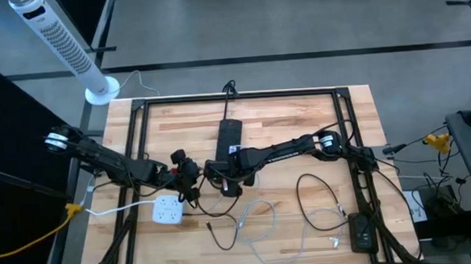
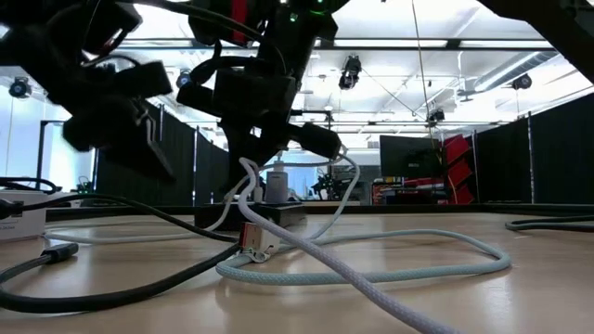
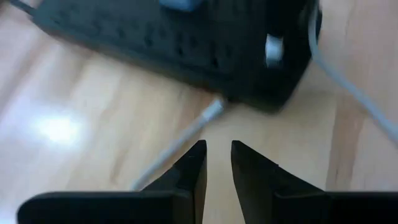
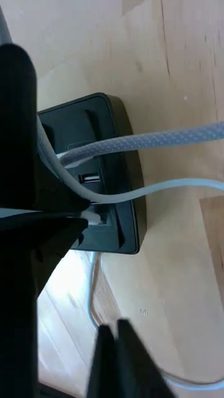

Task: Insert USB
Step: Insert the light blue charger cable into the center black outlet extension

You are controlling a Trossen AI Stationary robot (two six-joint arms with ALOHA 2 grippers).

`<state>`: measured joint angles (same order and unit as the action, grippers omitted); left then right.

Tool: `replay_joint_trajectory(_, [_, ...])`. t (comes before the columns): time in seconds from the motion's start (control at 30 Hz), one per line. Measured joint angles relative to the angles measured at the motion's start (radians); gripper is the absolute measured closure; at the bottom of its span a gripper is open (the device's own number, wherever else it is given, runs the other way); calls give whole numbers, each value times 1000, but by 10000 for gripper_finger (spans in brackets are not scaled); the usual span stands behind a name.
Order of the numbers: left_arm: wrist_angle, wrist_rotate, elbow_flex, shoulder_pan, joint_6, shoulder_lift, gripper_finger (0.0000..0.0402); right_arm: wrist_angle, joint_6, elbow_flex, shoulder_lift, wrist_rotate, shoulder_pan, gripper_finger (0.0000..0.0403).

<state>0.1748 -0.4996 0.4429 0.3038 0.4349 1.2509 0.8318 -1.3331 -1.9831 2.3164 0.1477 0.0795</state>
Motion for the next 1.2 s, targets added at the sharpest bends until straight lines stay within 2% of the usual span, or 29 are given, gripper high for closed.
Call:
replay_joint_trajectory(0.17, [-148,17,-90,-24,-2,30,369,0,0,0,-2,0,0,403])
replay_joint_trajectory(0.3, [-329,65,-152,-67,-45,55,392,0,-1,0,-3,1,0,403])
replay_joint_trajectory(0.47, [-487,89,-170,-119,-103,117,401,0,-1,-1,-3,1,0,403])
replay_joint_trajectory(0.7, [-588,124,-111,-163,-153,277,401,0,-2,-1,-3,2,0,403])
replay_joint_trajectory(0.87, [-592,125,-32,-175,-212,363,402,14,-1,-2,-6,2,0,403])
replay_joint_trajectory(1.2, [-590,139,4,-176,-258,385,401,14,5,-2,-12,1,0,403])
